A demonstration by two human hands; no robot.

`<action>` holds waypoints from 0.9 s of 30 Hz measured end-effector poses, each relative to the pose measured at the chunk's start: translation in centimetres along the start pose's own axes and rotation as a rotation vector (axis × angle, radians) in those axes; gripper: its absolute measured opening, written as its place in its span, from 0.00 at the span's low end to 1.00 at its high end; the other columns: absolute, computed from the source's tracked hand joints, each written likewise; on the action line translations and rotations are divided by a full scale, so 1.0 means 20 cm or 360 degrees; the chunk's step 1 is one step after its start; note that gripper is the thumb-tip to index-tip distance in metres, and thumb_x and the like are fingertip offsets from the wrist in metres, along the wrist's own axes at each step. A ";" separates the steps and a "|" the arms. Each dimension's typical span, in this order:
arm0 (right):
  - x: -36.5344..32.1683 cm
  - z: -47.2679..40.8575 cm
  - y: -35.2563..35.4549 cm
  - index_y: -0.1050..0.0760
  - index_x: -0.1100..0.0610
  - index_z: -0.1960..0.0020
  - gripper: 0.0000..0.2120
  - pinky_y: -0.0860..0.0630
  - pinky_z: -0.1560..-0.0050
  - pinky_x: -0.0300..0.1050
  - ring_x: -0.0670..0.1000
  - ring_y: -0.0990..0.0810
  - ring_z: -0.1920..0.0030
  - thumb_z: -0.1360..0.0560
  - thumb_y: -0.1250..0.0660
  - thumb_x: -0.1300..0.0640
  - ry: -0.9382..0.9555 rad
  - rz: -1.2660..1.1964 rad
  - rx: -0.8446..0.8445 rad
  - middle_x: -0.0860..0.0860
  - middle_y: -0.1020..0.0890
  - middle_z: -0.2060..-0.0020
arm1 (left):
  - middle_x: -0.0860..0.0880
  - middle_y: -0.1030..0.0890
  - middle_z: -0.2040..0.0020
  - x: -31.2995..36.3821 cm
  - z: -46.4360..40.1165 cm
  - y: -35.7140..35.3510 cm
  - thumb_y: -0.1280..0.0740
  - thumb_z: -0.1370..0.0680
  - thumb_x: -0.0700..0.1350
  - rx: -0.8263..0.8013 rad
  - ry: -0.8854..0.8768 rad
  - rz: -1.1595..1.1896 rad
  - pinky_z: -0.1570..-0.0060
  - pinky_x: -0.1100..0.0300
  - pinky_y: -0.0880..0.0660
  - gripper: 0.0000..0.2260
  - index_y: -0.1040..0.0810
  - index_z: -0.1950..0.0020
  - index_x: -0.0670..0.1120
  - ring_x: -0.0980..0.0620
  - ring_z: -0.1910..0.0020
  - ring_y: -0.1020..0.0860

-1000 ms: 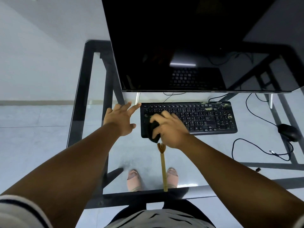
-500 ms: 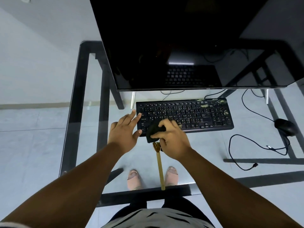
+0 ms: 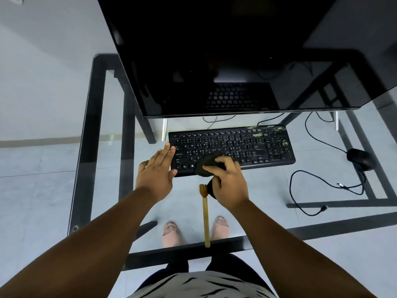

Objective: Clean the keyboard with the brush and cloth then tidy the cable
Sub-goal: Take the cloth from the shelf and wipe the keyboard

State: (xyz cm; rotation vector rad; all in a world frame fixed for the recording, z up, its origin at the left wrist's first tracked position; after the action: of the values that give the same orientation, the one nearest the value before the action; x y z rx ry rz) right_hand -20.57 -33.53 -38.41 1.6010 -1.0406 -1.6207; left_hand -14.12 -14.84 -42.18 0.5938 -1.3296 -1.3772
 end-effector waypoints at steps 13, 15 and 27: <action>0.29 0.01 0.20 0.16 0.52 0.46 0.20 0.31 0.45 0.39 0.56 0.27 0.41 0.28 0.36 0.71 -0.0273 -0.0136 0.0342 0.54 0.24 0.42 | 0.49 0.21 0.45 0.18 0.19 0.08 0.39 0.22 0.46 0.0441 -0.0400 0.0158 0.48 0.51 0.26 0.14 0.21 0.39 0.50 0.47 0.47 0.24; 0.31 -0.03 0.23 0.16 0.52 0.45 0.20 0.31 0.45 0.40 0.57 0.27 0.42 0.27 0.36 0.70 -0.0273 -0.0137 0.0371 0.55 0.24 0.42 | 0.49 0.21 0.46 0.26 0.24 0.02 0.37 0.23 0.46 0.0370 -0.0603 0.0097 0.51 0.51 0.25 0.13 0.20 0.40 0.52 0.48 0.48 0.24; 0.40 -0.20 0.23 0.17 0.51 0.43 0.17 0.30 0.37 0.41 0.57 0.27 0.40 0.25 0.36 0.67 -0.0178 -0.0179 0.0135 0.52 0.25 0.41 | 0.52 0.21 0.40 0.61 0.32 -0.14 0.24 0.31 0.48 0.0048 -0.1160 -0.0262 0.51 0.55 0.33 0.11 0.17 0.51 0.59 0.50 0.44 0.26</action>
State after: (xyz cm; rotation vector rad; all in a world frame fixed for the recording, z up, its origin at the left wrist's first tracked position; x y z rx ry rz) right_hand -17.52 -43.13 -38.32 1.6670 -1.1076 -1.7797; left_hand -24.35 -24.00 -39.38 0.2158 -1.9052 -1.8030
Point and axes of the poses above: each hand's wrist, its own z-axis away from the middle knuckle, its own y-axis out of the back of the hand, x = y × z, the point moved 10 cm from there along -z, towards the middle knuckle
